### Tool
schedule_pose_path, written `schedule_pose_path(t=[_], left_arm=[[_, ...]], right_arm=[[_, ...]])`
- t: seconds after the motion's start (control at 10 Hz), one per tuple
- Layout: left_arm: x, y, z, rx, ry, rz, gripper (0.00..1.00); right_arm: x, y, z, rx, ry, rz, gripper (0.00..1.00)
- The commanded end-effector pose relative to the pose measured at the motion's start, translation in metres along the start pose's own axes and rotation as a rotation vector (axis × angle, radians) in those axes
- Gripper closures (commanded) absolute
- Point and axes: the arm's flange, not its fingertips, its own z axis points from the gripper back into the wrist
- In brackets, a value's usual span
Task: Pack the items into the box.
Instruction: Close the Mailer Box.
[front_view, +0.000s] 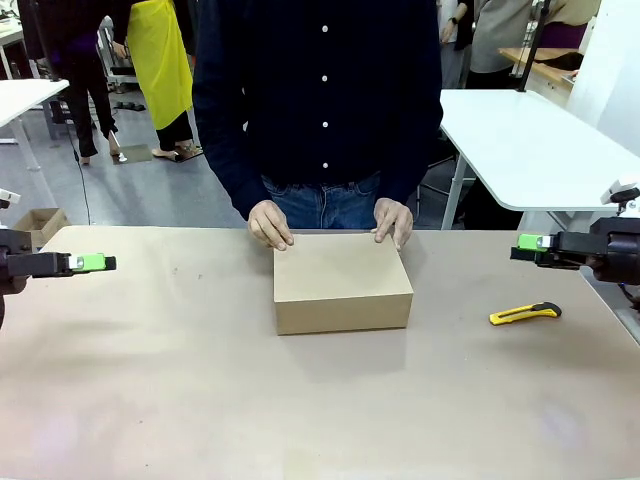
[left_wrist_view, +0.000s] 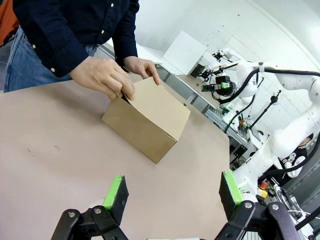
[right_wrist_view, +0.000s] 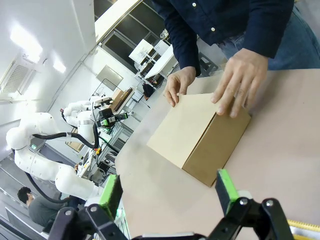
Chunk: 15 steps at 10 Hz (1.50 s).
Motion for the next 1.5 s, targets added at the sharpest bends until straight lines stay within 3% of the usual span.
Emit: schedule_pose_path(t=[0.0, 1.4], left_arm=[[0.0008, -0.001, 0.0012, 0.006, -0.004, -0.02, 0.04], [0.0008, -0.001, 0.0012, 0.006, -0.004, -0.02, 0.04]], right_arm=[[0.0021, 0.0033, -0.0004, 0.005, 0.006, 0.01, 0.0], [0.0021, 0.0033, -0.0004, 0.005, 0.006, 0.01, 0.0]])
